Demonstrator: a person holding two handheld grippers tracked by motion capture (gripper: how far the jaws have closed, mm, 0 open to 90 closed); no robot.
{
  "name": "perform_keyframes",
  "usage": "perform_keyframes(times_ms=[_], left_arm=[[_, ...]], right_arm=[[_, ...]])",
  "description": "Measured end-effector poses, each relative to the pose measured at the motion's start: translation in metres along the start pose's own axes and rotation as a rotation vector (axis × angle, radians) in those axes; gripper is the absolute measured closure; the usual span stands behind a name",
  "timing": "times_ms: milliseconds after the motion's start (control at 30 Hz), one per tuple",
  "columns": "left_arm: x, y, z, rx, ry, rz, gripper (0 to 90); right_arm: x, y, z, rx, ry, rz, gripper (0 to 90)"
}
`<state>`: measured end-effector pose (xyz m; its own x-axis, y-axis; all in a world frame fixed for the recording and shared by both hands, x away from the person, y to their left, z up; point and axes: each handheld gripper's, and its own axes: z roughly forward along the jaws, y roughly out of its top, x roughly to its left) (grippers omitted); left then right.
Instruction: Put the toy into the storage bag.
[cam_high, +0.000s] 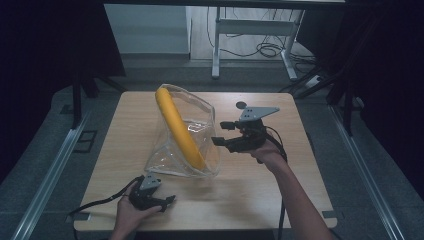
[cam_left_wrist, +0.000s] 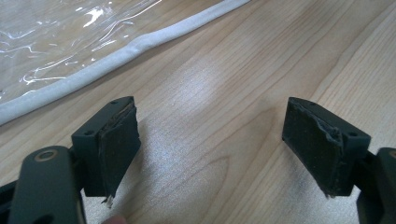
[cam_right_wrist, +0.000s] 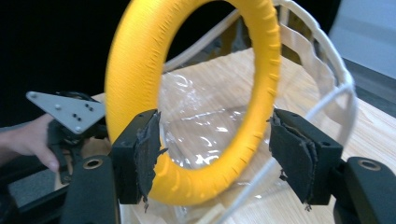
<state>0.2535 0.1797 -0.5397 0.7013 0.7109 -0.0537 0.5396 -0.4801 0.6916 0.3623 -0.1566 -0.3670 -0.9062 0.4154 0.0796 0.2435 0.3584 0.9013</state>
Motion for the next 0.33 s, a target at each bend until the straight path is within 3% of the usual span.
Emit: perform_keyframes(times_ms=[333], left_arm=[[0.0002,0.0002,-0.0004,-0.002,0.000,0.000,18.7]], right_arm=[[-0.0003,-0.0034,0.0009,0.000,-0.007,-0.001,33.8]])
